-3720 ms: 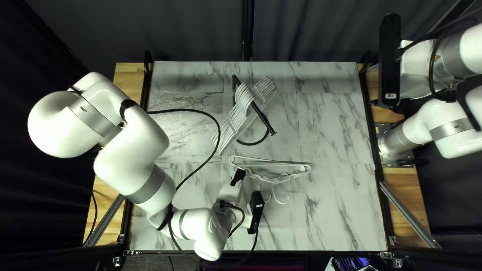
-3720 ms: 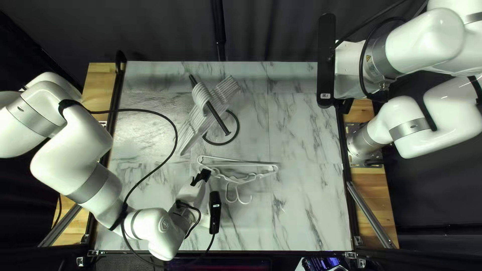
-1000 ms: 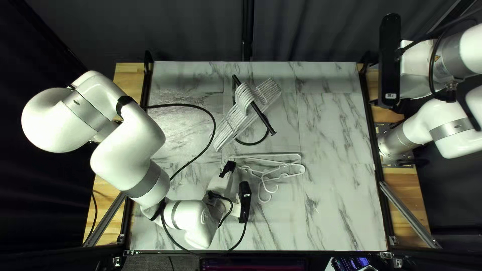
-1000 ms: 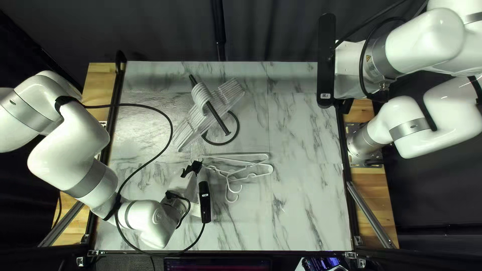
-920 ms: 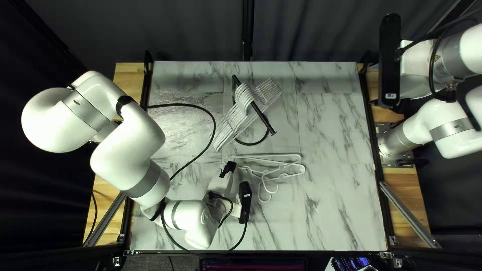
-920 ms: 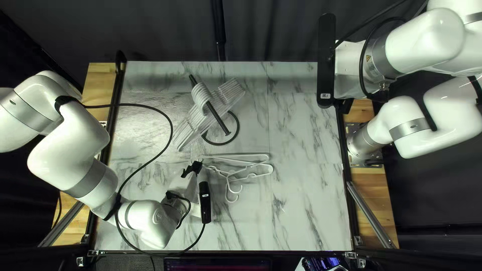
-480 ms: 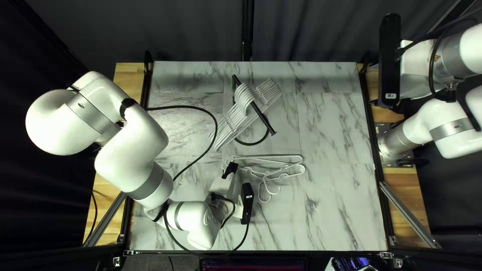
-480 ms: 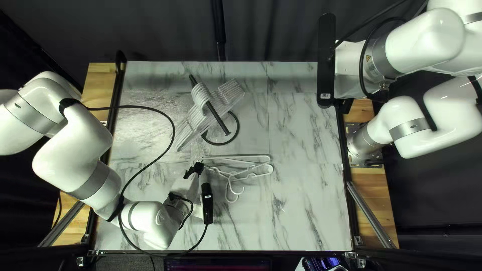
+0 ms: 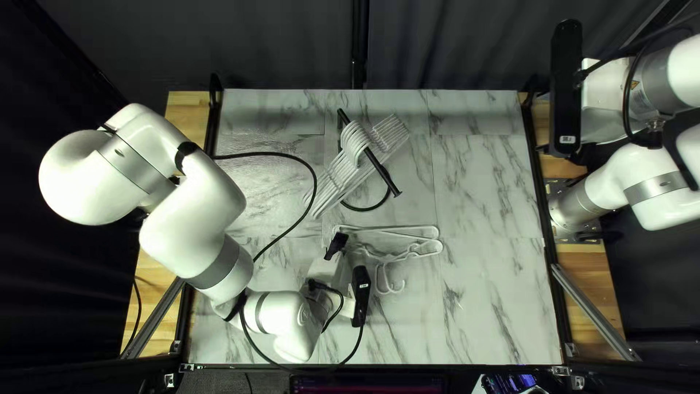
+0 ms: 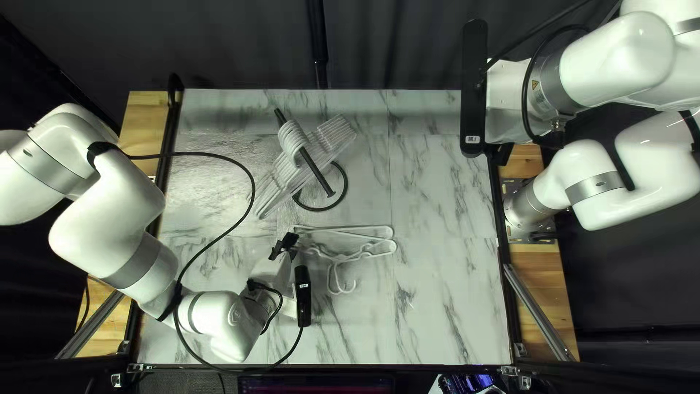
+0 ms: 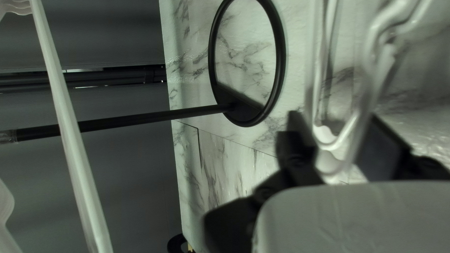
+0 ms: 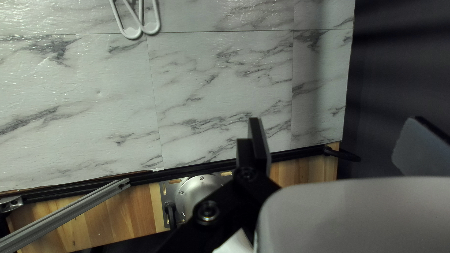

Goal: Remove hangers from rack and place onto table

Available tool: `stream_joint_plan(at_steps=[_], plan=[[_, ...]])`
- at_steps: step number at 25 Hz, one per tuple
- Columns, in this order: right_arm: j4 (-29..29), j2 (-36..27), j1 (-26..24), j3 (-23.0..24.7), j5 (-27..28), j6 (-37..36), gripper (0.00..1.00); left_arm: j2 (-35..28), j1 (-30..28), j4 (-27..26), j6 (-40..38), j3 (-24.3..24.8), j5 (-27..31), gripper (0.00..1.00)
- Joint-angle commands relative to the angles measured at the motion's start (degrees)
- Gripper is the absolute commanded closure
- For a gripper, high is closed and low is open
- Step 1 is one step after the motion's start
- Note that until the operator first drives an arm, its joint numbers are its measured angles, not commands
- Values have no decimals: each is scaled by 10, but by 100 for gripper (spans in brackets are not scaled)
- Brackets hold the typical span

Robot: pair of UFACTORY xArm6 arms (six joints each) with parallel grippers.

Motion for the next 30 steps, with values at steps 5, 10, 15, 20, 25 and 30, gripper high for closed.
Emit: stream_joint_plan(at_steps=[5, 10, 15, 20, 25, 30], plan=[[0, 0, 0, 0, 0, 0, 0, -30, -2, -15, 8, 6, -19, 0], [0, 0, 0, 0, 0, 0, 0, -83, 6, -11, 0, 48, -78, 0], [0, 0, 0, 0, 0, 0, 0, -142, 13, 2, -41, 96, -143, 0], [0, 0, 0, 0, 0, 0, 0, -170, 19, 12, -65, 118, -182, 0], [0, 0, 0, 0, 0, 0, 0, -169, 30, 20, -67, 119, -205, 0], [0, 0, 0, 0, 0, 0, 0, -166, 36, 24, -72, 119, -216, 0]])
